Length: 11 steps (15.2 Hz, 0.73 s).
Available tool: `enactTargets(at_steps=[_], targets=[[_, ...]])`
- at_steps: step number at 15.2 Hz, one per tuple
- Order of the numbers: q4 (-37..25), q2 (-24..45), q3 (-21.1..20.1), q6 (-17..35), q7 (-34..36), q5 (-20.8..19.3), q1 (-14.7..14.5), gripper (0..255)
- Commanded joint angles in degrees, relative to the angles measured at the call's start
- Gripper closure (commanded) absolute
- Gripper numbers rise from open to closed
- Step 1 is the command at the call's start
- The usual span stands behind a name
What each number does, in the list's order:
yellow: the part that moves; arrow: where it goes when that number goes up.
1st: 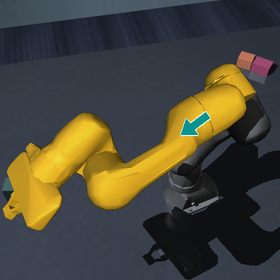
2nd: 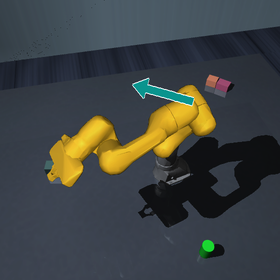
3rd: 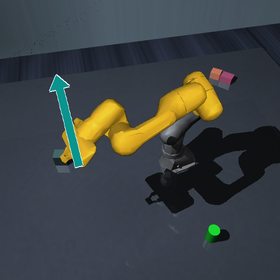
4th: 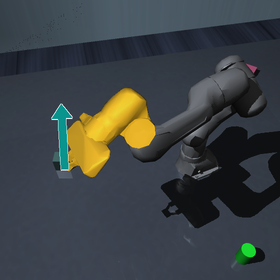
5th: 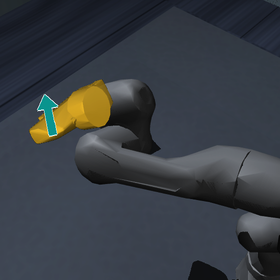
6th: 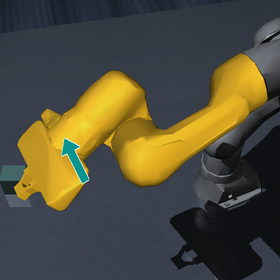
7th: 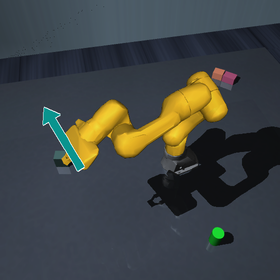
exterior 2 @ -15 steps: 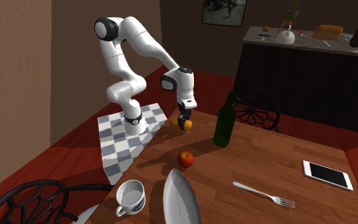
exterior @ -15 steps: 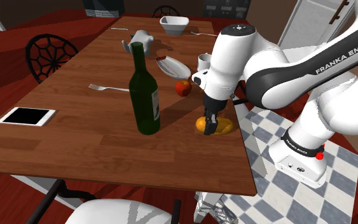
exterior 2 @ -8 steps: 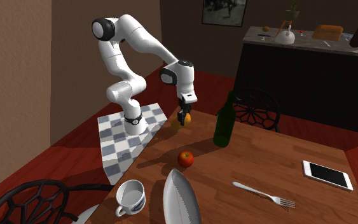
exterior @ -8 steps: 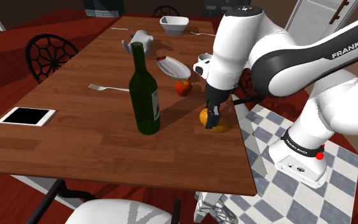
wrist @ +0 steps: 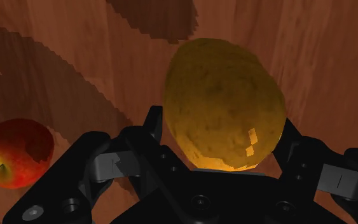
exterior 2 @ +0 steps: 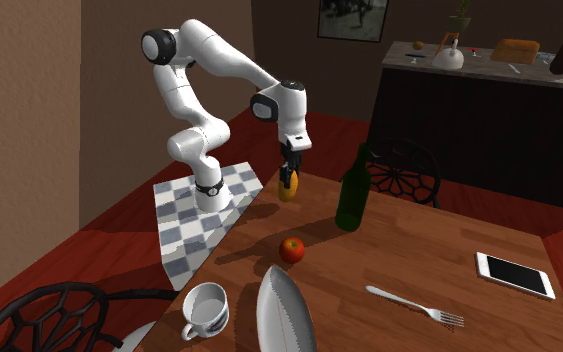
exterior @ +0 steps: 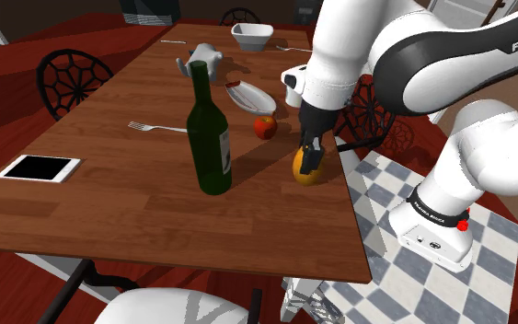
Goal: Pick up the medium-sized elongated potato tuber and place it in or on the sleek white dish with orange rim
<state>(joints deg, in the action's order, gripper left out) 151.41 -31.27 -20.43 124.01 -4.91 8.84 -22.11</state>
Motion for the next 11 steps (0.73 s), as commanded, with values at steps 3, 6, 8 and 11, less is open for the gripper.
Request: enactTargets(at_steps=[3,6,8,11], targets=[[-2.0,-1.5,0.6,-3.5,-0.2,-0.1,0.0,255],[-3.7,-2.4,1.1,-6.1,-0.4,-0.3,0.0,255],[-5.0,-1.4,2.1,-6.5,-1.5,-1.1,0.9,255],[-7.6,2.4,4.4,-5.3,-4.7,-3.3,3.4,255]])
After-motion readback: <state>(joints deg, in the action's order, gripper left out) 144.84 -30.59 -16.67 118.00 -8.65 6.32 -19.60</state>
